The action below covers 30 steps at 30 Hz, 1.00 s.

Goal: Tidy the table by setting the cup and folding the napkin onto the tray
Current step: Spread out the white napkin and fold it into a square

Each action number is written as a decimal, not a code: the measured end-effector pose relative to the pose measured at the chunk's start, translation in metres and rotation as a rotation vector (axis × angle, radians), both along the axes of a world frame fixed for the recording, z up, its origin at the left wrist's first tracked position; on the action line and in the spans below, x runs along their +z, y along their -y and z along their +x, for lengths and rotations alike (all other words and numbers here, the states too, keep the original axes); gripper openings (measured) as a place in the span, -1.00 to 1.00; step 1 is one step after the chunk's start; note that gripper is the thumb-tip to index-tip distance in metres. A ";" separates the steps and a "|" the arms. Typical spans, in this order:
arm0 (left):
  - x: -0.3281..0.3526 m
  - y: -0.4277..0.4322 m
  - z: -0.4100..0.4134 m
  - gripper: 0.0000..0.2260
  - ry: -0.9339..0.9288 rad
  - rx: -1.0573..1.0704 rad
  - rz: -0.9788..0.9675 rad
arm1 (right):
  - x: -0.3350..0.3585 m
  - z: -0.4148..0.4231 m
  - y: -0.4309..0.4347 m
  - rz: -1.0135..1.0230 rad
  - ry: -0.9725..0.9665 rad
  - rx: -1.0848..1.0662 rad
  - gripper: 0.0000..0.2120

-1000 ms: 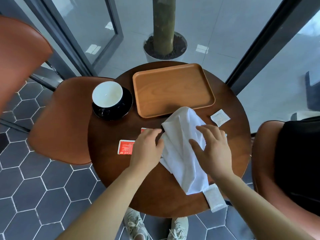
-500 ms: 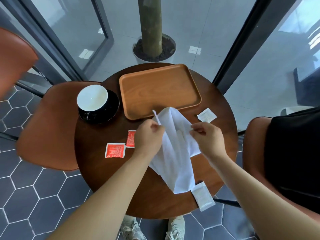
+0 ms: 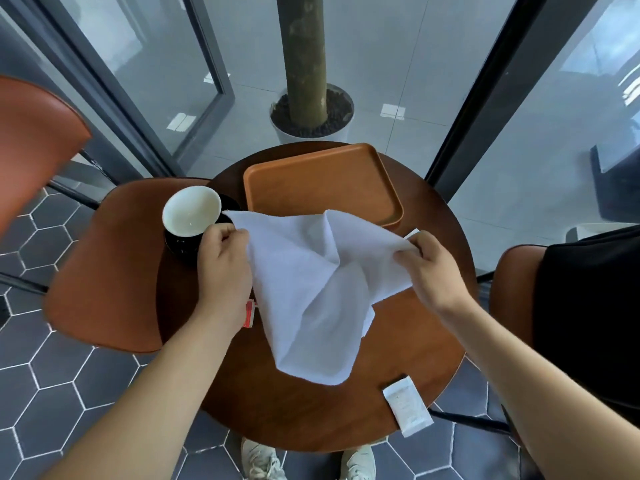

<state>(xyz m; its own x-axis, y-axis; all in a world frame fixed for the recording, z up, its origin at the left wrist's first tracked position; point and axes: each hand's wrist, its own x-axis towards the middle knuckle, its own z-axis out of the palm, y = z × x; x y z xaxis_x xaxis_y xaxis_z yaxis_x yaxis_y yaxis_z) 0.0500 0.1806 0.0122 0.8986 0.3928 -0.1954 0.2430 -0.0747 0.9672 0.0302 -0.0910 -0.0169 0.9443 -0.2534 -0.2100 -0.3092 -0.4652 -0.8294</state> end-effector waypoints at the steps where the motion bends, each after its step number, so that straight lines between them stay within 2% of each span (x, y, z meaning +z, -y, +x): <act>1: -0.001 -0.002 0.002 -0.91 0.004 0.002 0.023 | 0.007 0.003 0.005 0.035 -0.039 -0.008 -0.88; 3: -0.004 -0.009 0.005 -0.86 0.017 0.018 0.063 | 0.018 0.008 0.016 0.115 -0.089 -0.009 -0.81; 5: -0.002 -0.017 0.006 -0.83 0.042 0.049 0.094 | 0.033 0.011 0.026 0.209 -0.067 0.018 -0.84; 8: 0.013 -0.027 0.009 -0.73 0.172 0.056 0.184 | 0.071 0.013 0.037 0.370 0.112 0.079 -0.87; 10: 0.027 -0.033 0.015 -0.68 0.274 0.063 0.231 | 0.102 0.017 0.043 0.401 0.284 0.093 -0.83; 11: 0.034 -0.035 0.021 -0.71 0.312 0.079 0.245 | 0.115 0.021 0.046 0.357 0.365 0.072 -0.82; 13: 0.040 -0.037 0.034 -0.81 0.337 0.115 0.271 | 0.133 0.039 0.049 0.123 0.448 0.006 -0.82; 16: 0.031 -0.031 0.053 -0.84 0.255 0.094 0.298 | 0.129 0.076 0.044 -0.248 0.339 -0.026 -0.90; 20: 0.002 -0.027 0.070 -0.83 0.182 0.072 0.361 | 0.094 0.106 0.034 -0.339 0.229 0.046 -0.82; 25: -0.021 -0.021 0.082 -0.80 0.148 0.076 0.399 | 0.051 0.138 0.030 -0.339 0.176 0.041 -0.78; 27: -0.027 -0.017 0.087 -0.73 0.092 0.009 0.463 | 0.038 0.148 0.028 -0.421 0.136 0.081 -0.69; 29: -0.031 -0.016 0.089 -0.59 -0.026 -0.120 0.533 | 0.026 0.147 0.032 -0.550 0.084 0.106 -0.53; 30: -0.032 -0.015 0.086 -0.53 -0.069 -0.190 0.579 | 0.020 0.142 0.036 -0.545 0.079 0.090 -0.48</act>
<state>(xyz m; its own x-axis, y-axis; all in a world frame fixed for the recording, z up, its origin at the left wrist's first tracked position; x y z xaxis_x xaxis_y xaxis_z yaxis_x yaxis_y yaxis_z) 0.1357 0.1960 -0.0202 0.9562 0.2868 -0.0583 0.2345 -0.6313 0.7393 0.1724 -0.1269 0.0030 0.9748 -0.2230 0.0008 -0.1952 -0.8551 -0.4803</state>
